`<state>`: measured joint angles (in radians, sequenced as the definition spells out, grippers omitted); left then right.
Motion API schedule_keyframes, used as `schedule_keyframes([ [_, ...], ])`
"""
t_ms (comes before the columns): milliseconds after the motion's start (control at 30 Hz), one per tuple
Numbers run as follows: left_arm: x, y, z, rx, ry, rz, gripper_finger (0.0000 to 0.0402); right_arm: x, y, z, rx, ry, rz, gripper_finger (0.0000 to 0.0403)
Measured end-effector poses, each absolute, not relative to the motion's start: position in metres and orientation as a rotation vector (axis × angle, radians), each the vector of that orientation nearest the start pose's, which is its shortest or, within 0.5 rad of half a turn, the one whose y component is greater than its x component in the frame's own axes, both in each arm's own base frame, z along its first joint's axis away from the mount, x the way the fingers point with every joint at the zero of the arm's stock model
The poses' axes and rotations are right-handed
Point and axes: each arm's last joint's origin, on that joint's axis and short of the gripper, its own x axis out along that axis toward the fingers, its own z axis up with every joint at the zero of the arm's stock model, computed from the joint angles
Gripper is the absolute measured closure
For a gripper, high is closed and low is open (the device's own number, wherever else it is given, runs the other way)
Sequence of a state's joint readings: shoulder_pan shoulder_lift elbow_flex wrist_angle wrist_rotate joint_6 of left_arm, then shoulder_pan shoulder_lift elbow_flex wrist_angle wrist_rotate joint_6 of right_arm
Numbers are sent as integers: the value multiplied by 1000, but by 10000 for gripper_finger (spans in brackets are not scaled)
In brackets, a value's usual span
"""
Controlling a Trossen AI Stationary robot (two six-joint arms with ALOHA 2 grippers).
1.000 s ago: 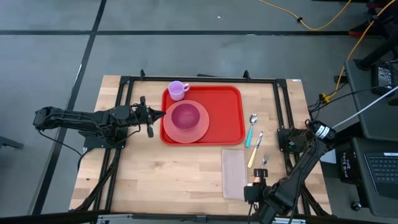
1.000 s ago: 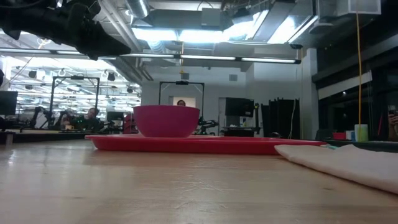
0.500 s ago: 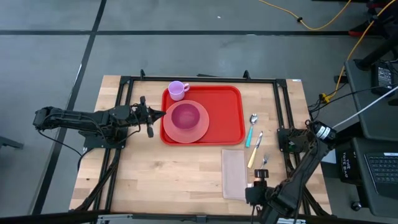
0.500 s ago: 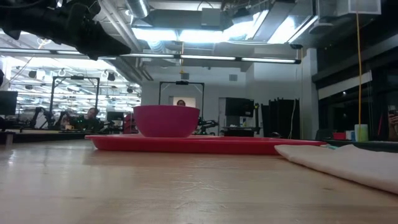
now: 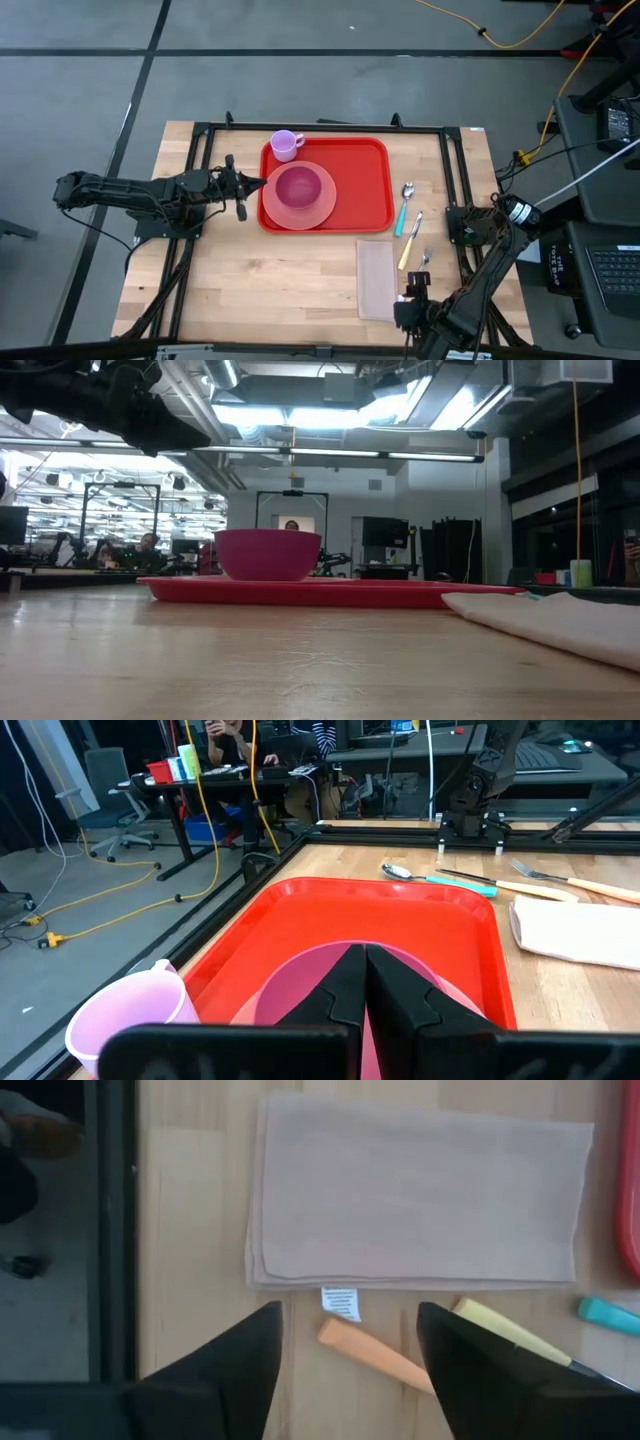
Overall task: Set up tray
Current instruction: Put the brown napkin to the right side of the pink plate on the red tray
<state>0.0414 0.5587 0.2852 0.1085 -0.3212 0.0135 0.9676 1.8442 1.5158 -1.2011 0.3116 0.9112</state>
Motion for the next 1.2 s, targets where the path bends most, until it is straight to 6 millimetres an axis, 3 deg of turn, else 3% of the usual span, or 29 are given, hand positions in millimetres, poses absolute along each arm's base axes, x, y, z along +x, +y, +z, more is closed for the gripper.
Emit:
schedule_keyframes([
  [300,142,15,219,37,167,360,397,204,289,237,-128,1256,-39,167],
  [633,142,15,219,37,167,361,397,198,313,203,-263,1280,25,167],
  [1200,142,15,219,37,167,361,400,205,326,154,-516,1330,118,167],
])
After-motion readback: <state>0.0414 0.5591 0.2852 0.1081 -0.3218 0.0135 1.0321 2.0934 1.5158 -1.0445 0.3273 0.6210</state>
